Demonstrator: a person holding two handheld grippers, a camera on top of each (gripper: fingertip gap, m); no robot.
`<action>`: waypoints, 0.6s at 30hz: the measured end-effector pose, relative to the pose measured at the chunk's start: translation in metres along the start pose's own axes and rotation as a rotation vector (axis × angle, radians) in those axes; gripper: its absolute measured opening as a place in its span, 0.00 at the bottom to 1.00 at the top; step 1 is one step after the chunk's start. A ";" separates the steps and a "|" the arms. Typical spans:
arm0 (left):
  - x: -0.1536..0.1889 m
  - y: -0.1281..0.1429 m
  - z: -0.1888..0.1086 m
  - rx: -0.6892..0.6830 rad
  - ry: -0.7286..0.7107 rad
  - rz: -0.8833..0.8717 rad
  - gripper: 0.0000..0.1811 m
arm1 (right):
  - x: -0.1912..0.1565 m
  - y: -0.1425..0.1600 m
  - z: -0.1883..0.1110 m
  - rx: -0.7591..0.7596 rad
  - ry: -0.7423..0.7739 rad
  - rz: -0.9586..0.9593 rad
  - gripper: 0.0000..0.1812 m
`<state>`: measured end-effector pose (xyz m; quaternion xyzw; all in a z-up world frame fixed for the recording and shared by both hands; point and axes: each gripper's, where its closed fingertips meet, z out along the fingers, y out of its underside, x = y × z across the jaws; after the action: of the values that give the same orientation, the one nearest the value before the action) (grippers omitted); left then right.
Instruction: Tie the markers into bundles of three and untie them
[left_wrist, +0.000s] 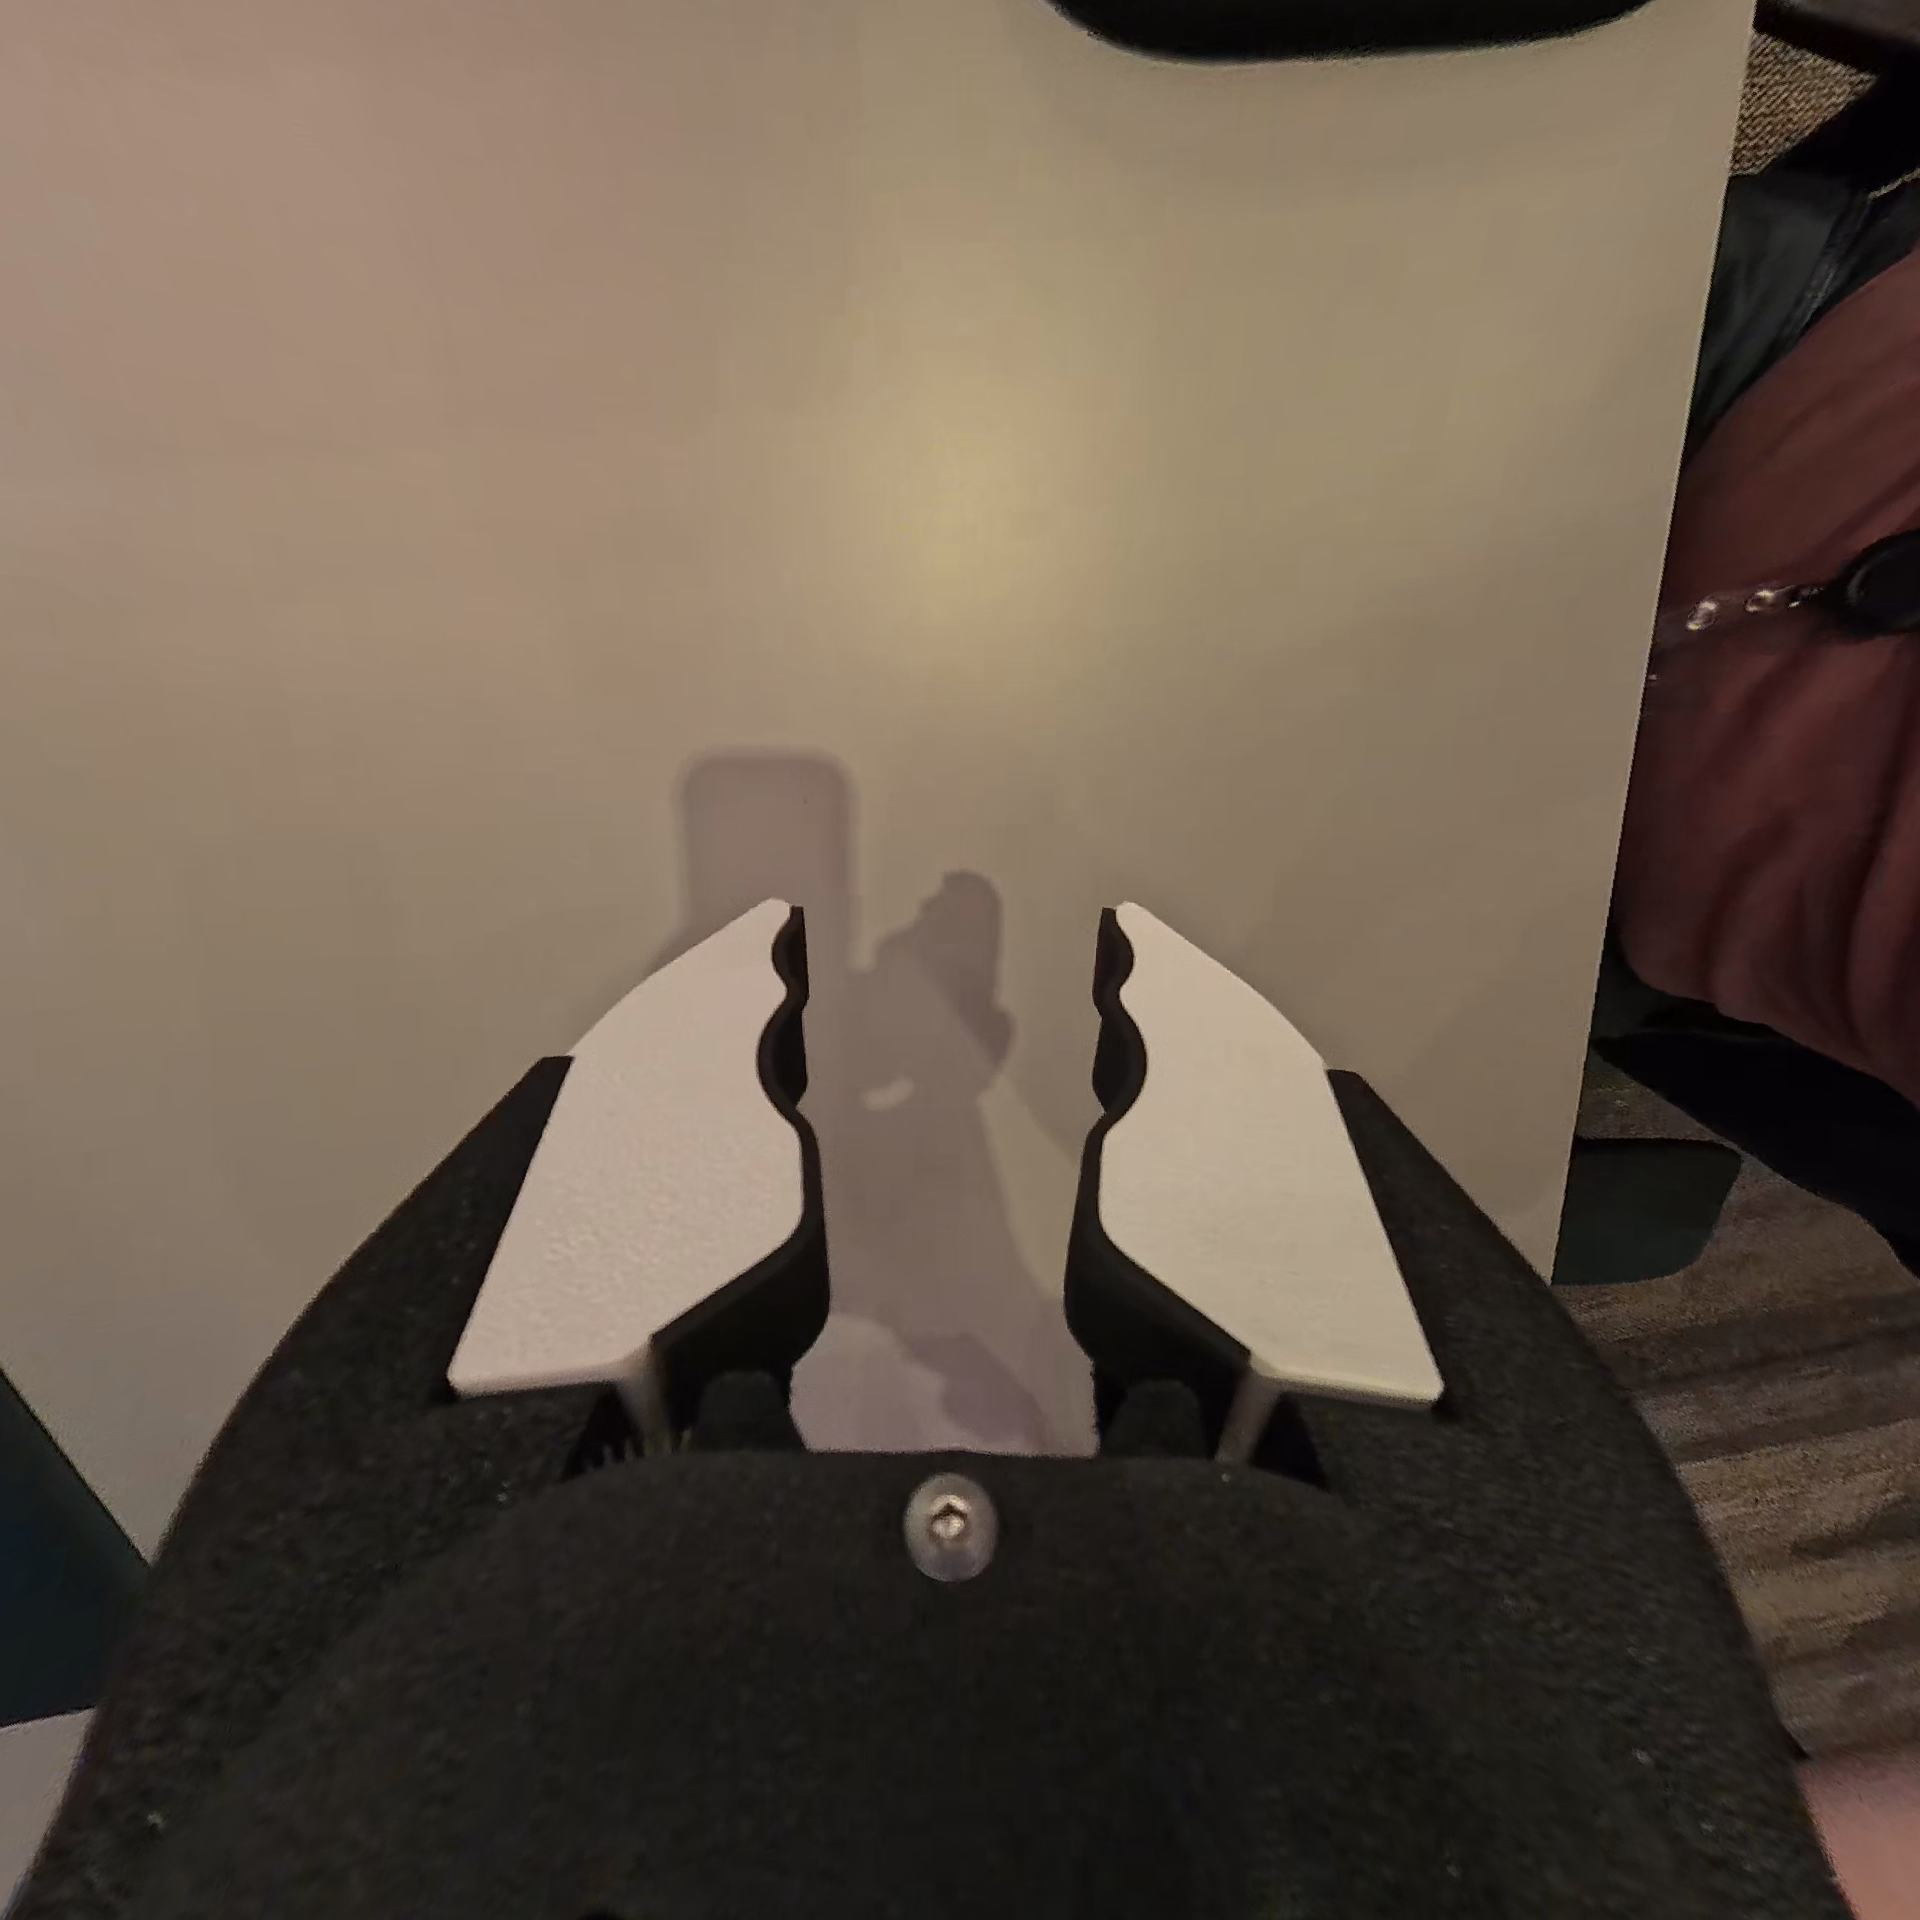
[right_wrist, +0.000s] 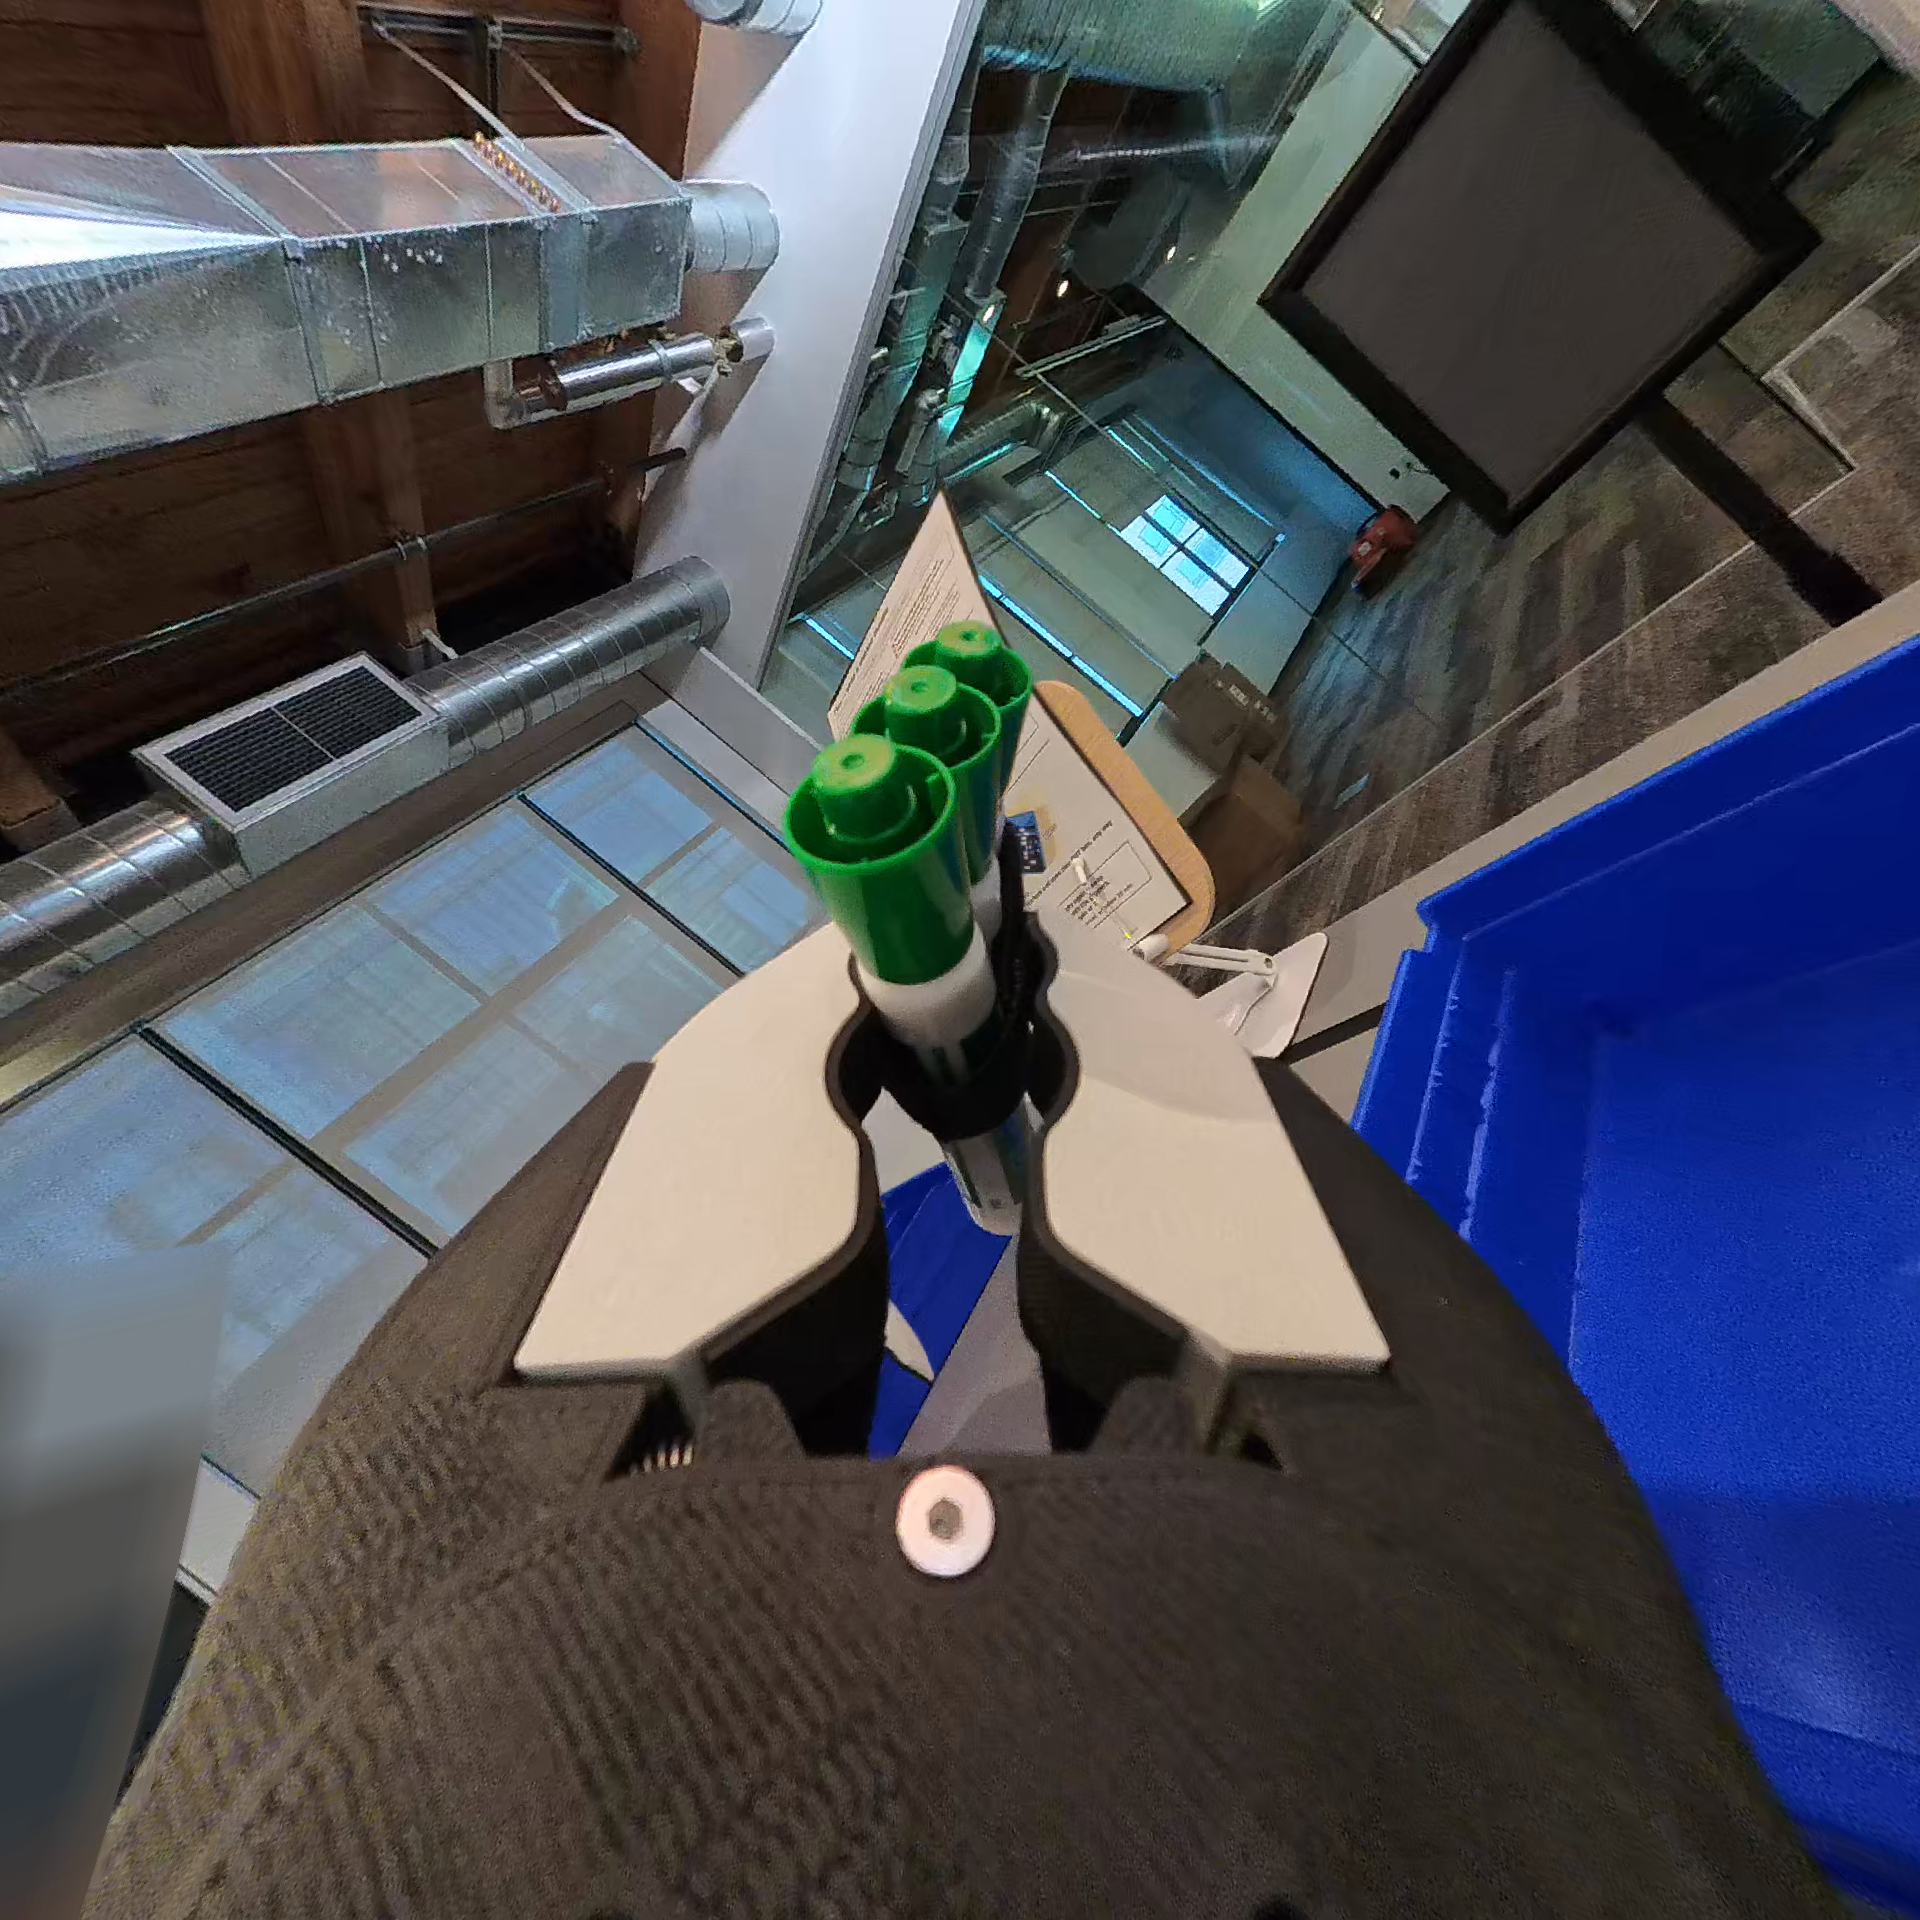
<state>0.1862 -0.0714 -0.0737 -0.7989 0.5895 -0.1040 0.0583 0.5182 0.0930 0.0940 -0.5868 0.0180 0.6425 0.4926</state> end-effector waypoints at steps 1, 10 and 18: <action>0.002 -0.002 -0.001 0.011 0.004 0.003 0.29 | 0.000 -0.003 -0.002 -0.005 -0.002 -0.007 0.14; 0.015 -0.015 0.001 0.003 0.027 0.089 0.29 | -0.018 -0.047 -0.025 0.103 -0.005 -0.067 0.14; 0.030 -0.058 0.019 -0.004 0.108 0.248 0.29 | -0.179 -0.161 -0.052 0.199 -0.016 -0.361 0.14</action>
<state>0.2529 -0.0832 -0.0771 -0.7131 0.6863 -0.1377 0.0376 0.6305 0.0353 0.3058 -0.5239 -0.0280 0.5434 0.6553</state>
